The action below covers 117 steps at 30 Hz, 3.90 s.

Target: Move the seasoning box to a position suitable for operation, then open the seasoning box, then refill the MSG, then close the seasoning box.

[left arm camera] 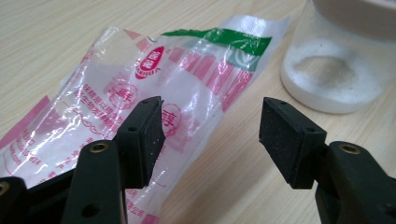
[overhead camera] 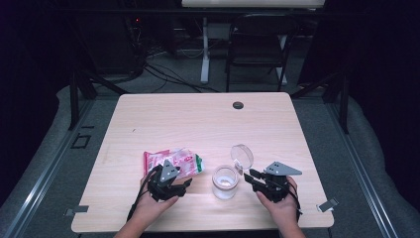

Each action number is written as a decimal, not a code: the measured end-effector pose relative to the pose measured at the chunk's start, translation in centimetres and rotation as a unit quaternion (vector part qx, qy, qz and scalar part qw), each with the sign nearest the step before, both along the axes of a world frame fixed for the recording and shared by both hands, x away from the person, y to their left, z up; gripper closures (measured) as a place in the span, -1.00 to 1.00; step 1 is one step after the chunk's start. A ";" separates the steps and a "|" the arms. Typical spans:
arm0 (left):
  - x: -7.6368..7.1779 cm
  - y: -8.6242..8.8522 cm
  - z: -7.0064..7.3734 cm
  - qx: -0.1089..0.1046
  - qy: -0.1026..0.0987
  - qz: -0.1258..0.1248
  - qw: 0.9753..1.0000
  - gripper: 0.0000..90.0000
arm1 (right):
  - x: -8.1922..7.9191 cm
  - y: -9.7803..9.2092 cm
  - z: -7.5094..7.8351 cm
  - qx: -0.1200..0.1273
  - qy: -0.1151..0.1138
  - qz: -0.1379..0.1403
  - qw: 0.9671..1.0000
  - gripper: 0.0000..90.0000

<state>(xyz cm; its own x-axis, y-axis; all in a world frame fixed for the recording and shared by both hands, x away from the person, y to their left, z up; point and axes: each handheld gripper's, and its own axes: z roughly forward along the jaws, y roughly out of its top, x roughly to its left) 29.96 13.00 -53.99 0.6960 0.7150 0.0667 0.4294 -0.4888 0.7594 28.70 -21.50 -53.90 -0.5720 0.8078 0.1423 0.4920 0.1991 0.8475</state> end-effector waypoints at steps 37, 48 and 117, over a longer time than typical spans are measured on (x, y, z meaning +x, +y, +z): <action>1.8 -1.6 -3.3 0.129 -0.094 0.066 0.985 0.49 | -0.3 -0.2 -0.1 0.009 -0.003 -0.008 1.000 0.50; 2.9 0.5 -2.3 0.073 -0.044 0.079 0.993 0.98 | -0.3 -0.3 -0.1 0.006 -0.005 -0.008 1.000 0.50; 5.0 12.7 6.3 -0.107 0.013 0.168 0.980 1.00 | -0.7 -1.5 0.5 0.023 -0.024 -0.023 0.999 0.50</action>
<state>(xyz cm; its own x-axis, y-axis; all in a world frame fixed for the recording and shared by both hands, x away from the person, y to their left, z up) 34.97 25.69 -47.66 0.4180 0.8999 -0.1244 0.5599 -0.1473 0.8153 28.05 -23.03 -53.42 -0.5409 0.8272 0.1525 0.4581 0.1377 0.8782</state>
